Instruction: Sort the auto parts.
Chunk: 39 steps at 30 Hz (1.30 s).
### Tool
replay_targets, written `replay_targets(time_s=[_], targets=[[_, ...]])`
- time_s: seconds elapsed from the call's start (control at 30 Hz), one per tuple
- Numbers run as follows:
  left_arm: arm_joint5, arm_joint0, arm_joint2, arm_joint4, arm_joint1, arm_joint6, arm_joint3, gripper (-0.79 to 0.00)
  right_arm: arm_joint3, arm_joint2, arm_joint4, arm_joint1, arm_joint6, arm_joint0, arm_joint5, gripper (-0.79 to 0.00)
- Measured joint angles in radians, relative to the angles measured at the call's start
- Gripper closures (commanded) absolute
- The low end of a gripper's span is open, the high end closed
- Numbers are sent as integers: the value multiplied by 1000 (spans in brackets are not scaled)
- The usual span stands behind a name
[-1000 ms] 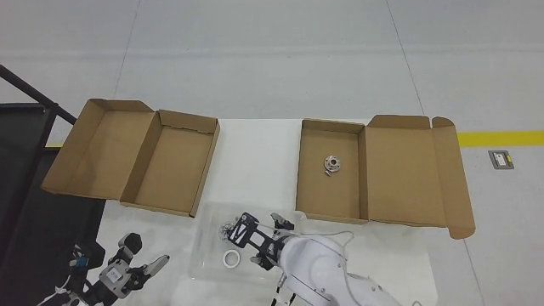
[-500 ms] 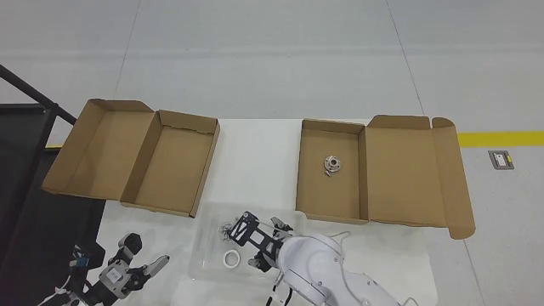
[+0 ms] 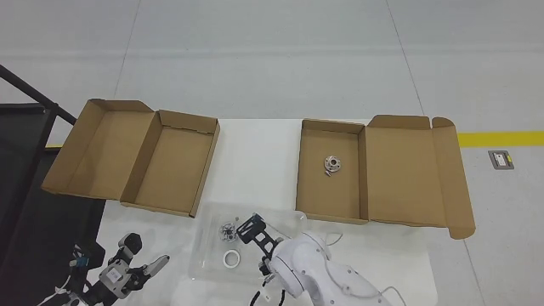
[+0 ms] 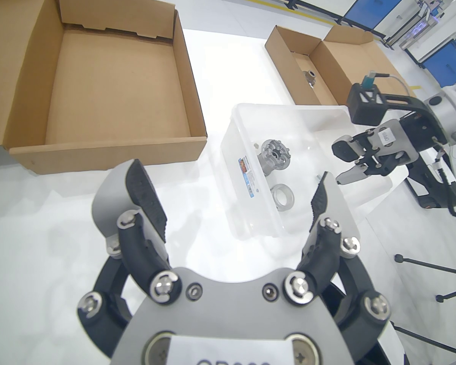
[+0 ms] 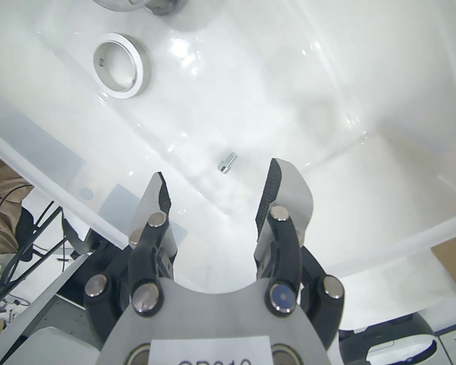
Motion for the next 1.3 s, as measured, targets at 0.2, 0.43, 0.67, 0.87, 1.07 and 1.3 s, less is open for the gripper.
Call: replay_targets(time_s=[0.2, 0.43, 0.67, 0.87, 1.07, 1.3], targets=[[0, 0, 0, 0, 0, 0, 0, -785, 111, -14, 35, -30, -11, 41, 34, -354], [0, 0, 0, 0, 0, 0, 0, -785, 192, -26, 60, -59, -17, 69, 59, -351], [0, 0, 0, 0, 0, 0, 0, -785, 233, -37, 57, -78, 3, 81, 70, -317], [0, 0, 0, 0, 0, 0, 0, -785, 274, -36, 70, -94, 10, 93, 64, -299], [0, 0, 0, 0, 0, 0, 0, -785, 316, -34, 87, -108, 15, 107, 49, -148], [0, 0, 0, 0, 0, 0, 0, -785, 341, -12, 100, -115, -6, 112, 32, 0]])
